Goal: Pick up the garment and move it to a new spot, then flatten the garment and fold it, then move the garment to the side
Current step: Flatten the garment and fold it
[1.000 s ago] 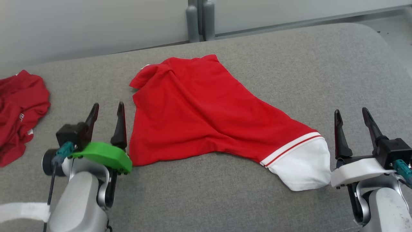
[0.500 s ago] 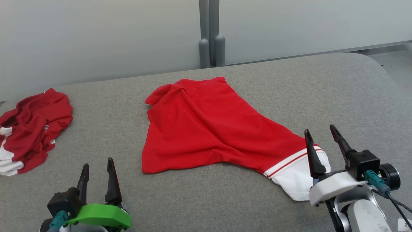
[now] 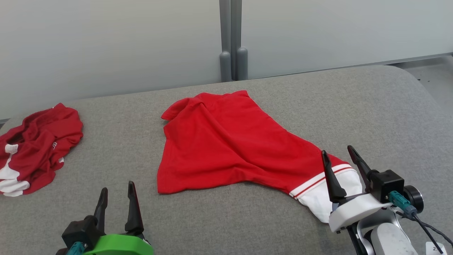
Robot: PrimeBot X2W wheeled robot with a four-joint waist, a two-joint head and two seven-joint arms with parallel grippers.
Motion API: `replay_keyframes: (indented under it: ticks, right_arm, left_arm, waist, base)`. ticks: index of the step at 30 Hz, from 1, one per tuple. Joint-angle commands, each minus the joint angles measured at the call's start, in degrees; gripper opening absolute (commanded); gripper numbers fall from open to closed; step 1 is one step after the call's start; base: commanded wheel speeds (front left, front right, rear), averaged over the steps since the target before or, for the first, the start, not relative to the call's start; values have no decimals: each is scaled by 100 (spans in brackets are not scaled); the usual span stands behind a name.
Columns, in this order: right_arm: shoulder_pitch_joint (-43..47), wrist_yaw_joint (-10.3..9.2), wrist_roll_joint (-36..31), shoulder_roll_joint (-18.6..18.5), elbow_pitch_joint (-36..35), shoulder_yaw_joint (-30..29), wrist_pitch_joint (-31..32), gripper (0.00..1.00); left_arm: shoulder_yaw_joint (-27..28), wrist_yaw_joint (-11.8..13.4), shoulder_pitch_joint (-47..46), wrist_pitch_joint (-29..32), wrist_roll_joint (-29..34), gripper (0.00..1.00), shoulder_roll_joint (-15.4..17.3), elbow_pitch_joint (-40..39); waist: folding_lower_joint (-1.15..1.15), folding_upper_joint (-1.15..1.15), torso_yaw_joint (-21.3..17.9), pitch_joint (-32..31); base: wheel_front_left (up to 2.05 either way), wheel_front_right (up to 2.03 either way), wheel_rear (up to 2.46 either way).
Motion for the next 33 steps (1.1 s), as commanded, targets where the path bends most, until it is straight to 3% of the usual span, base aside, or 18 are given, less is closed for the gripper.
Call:
replay_keyframes:
  ticks: [1,21,33]
  right_arm:
    - [-24,-1,92,-4,47,42,-58,100]
    - [-58,-1,109,-6,128,-15,-114,100]
    - [931,-1,42,-24,-25,-576,81,100]
  left_arm:
    - [-23,-23,99,-1,47,100,3,36]
    - [-128,47,75,30,7,100,51,93]
    - [-258,41,-12,108,33,100,85,40]
  waist:
    - [0,61,-8,5]
    - [0,61,-16,81]
    - [0,61,-66,397]
  base:
    - [0,0,0]
    - [0,0,0]
    - [0,0,0]
